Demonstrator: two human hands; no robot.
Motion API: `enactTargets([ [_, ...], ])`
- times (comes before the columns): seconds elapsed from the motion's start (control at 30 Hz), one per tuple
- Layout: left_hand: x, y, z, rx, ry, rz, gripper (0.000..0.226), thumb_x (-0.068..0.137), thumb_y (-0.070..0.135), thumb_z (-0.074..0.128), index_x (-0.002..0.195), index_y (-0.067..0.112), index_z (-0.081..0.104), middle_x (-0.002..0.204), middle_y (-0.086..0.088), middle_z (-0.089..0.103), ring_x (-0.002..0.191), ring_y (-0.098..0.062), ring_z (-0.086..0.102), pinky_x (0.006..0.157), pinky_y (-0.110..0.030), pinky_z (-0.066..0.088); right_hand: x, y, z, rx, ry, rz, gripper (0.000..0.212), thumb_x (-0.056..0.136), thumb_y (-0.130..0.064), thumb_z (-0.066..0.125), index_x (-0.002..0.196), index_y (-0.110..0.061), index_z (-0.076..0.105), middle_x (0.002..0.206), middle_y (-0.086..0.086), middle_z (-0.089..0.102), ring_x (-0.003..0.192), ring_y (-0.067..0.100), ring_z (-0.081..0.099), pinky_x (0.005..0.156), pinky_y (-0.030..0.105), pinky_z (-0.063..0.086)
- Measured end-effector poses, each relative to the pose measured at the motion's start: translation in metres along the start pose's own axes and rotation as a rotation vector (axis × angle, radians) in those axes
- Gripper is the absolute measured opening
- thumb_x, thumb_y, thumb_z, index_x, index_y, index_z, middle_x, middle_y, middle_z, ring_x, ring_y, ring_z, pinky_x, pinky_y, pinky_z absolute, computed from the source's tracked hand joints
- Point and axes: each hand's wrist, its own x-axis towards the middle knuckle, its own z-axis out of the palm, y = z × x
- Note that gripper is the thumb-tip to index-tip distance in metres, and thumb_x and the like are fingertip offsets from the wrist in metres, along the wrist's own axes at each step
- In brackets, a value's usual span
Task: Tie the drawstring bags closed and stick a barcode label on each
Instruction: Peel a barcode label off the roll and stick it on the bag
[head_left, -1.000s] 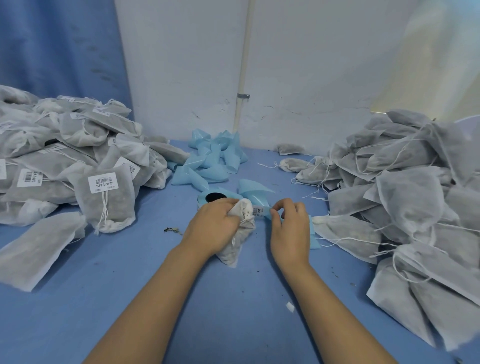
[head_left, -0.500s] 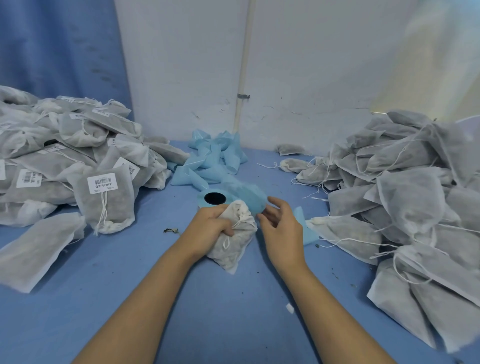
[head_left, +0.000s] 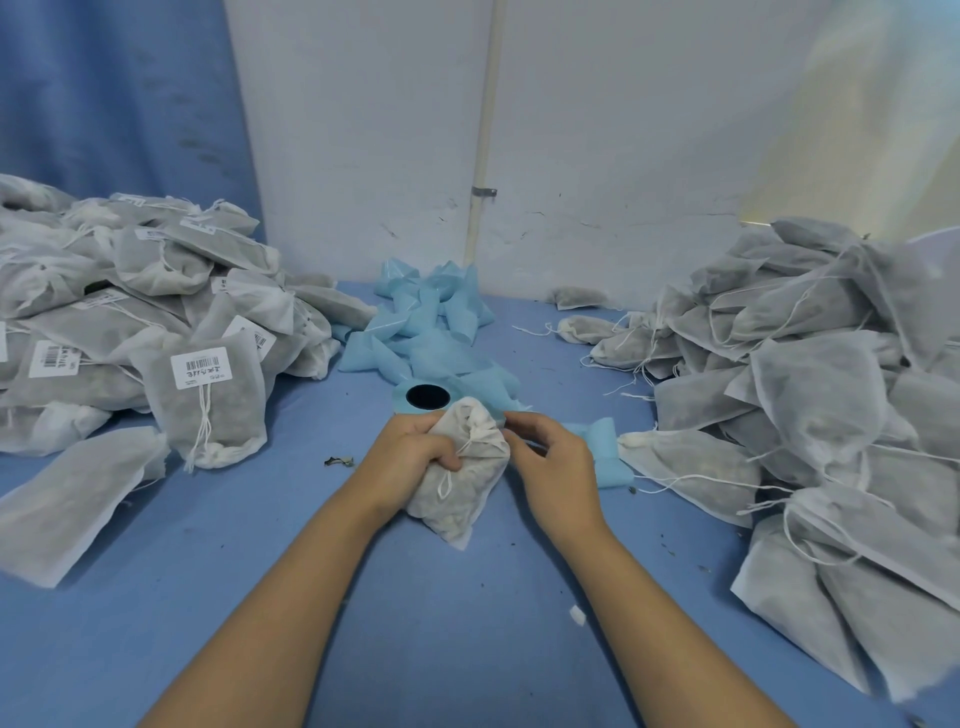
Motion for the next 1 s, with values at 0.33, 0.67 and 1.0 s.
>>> enactTargets([
  [0.33, 0.002, -0.0012, 0.0002, -0.03, -0.003, 0.028, 0.047, 0.049, 0.011, 0.055, 0.087, -0.017, 0.056, 0.076, -0.008, 0.056, 0.075, -0.02, 0.052, 0.069, -0.029, 0.039, 0.0019, 0.0012, 0.001, 0.052, 0.049, -0.026, 0.005, 0.086, -0.014, 0.068, 0.086, -0.019, 0.07, 0.083, -0.01, 0.071, 0.075, -0.005, 0.06, 0.073, 0.009, 0.045],
  [0.67, 0.0041, -0.0058, -0.0016, -0.104, -0.024, 0.033, 0.037, 0.068, -0.011, 0.054, 0.057, 0.019, 0.071, 0.063, 0.005, 0.067, 0.059, -0.007, 0.062, 0.053, -0.014, 0.046, 0.004, -0.0016, -0.0043, 0.276, 0.01, 0.081, 0.018, 0.088, -0.008, 0.064, 0.078, -0.021, 0.071, 0.078, -0.01, 0.073, 0.076, -0.001, 0.065, 0.07, 0.007, 0.046],
  [1.0, 0.0031, -0.0053, -0.0017, -0.112, -0.019, 0.023, 0.038, 0.071, -0.016, 0.05, 0.06, 0.014, 0.069, 0.063, 0.0, 0.067, 0.059, -0.01, 0.062, 0.052, -0.015, 0.047, 0.0024, -0.0045, -0.0039, 0.268, 0.024, 0.076, 0.02, 0.089, -0.005, 0.063, 0.075, -0.018, 0.069, 0.068, -0.014, 0.07, 0.068, -0.006, 0.063, 0.066, 0.006, 0.045],
])
